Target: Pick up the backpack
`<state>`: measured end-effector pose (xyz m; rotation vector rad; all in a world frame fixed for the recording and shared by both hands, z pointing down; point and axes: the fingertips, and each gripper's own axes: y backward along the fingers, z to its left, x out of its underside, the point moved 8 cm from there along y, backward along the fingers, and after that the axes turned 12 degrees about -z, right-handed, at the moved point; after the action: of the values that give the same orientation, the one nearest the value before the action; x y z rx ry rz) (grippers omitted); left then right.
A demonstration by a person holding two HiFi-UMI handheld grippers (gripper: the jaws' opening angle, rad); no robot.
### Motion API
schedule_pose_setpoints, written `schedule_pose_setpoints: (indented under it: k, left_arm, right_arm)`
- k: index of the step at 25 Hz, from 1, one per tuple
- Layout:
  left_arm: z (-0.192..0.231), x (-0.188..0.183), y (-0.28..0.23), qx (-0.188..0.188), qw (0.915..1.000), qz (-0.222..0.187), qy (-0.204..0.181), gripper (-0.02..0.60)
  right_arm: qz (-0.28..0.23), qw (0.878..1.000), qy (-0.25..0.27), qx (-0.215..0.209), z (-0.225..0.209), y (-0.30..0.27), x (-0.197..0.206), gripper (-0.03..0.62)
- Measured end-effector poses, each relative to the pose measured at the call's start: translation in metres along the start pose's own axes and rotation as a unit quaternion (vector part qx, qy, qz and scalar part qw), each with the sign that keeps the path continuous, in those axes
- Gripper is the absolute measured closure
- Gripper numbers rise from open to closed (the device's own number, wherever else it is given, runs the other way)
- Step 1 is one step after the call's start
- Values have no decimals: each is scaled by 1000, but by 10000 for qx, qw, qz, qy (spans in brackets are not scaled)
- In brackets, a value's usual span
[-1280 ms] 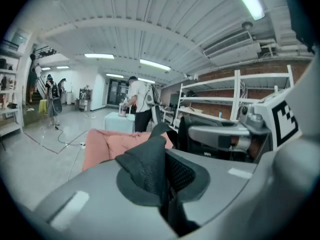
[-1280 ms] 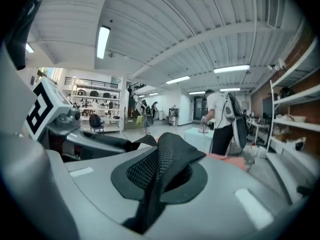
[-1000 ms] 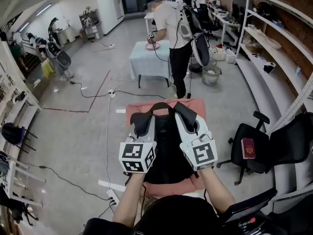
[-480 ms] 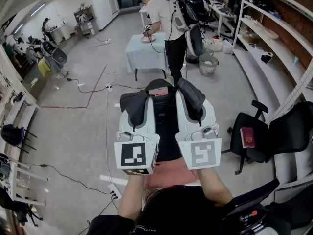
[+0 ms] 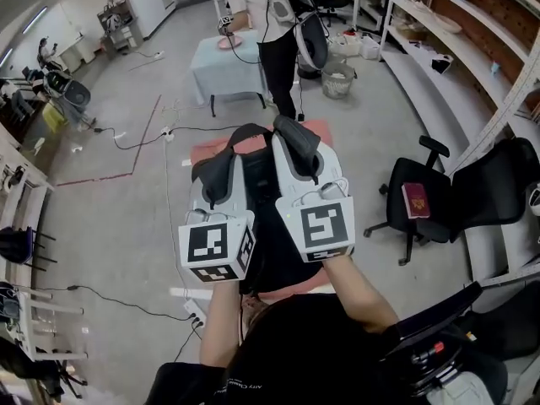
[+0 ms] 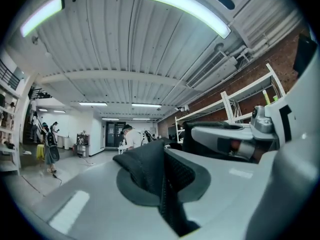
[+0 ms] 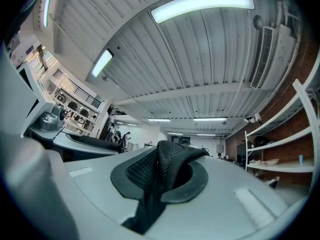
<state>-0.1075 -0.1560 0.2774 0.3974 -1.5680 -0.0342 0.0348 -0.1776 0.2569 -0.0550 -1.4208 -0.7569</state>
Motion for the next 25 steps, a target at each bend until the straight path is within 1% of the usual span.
schedule_pose_setpoints:
  k: [2,5,8,11,14,18,21,25]
  left_arm:
    - [5,-2,-1,46,10000,66,8,560]
    - [2,-3,-4,59,9999,91,-68,560]
    - [-3,-2,-5,15,9998,69,-186,560]
    - [-7,0,-6,-16,9998,22,-221,560]
    - [-12,0,-4,24,9997,-16,-230,560]
    - [-8,-10,1,106,9983,-43,-571,560]
    - [-10,-6,5,121,9983,-42,-573,560]
    - [-13,4,-1,178,9981,82,-578,560]
  right_arm:
    - [22,10000,8,10,6,-4,-1,542]
    - [-67,10000,38,-49,1,-5,-2,541]
    - [-147,9997,60,-189,-1,2,-5,540]
    - [-304,9992,75,-250,-4,9,-5,540]
    - [-411,9989,124,-197,-6,17,-6,540]
    - [-543,9978,367,-19,5,18,-13,539]
    - [-540,9982,230,91,7,26,-7,539]
    - [-325,9993,-61,167,2,26,4,537]
